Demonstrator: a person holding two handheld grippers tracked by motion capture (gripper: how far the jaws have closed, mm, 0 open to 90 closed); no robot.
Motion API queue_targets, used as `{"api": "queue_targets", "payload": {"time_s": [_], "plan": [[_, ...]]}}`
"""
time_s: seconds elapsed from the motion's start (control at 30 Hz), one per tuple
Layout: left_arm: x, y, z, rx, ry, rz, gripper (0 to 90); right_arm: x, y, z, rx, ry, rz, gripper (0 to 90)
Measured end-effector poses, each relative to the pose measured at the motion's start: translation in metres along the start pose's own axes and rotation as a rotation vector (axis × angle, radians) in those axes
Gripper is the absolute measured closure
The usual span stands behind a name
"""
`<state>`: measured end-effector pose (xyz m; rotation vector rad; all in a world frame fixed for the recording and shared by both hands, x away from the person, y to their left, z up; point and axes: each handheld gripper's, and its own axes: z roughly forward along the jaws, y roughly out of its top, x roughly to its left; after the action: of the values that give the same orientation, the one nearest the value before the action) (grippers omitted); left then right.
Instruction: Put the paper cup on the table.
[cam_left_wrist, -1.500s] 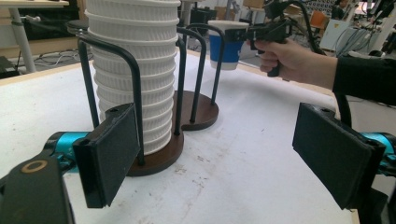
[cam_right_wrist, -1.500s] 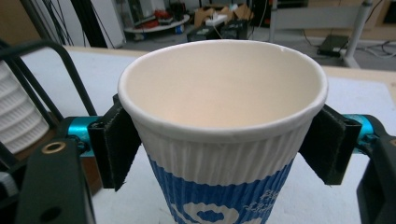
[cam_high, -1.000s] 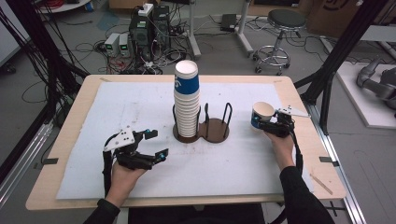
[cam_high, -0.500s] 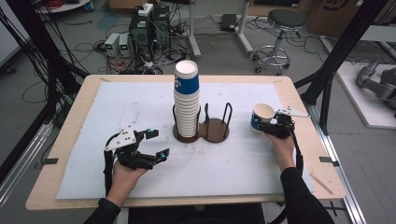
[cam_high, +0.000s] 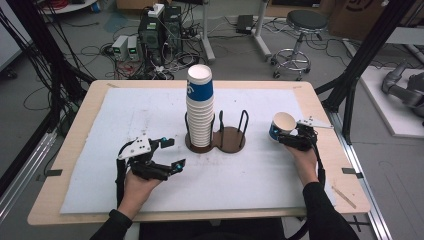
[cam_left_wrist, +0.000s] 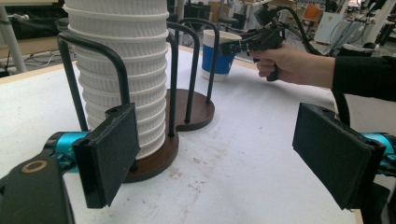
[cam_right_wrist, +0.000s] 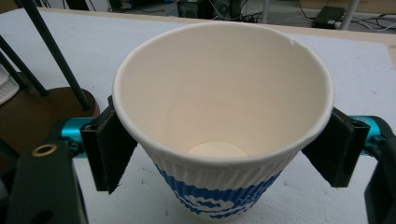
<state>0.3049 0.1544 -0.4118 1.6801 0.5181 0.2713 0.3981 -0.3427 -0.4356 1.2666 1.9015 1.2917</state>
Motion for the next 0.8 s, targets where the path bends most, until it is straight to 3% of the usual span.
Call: {"api": "queue_targets", "payload": {"time_s": [0.8], "plan": [[0.0005, 0.0, 0.0025, 0.002, -0.008, -0.006, 14.7, 0.003, 0.0013, -0.0025, 0.008, -0.006, -0.012, 13.6]]}}
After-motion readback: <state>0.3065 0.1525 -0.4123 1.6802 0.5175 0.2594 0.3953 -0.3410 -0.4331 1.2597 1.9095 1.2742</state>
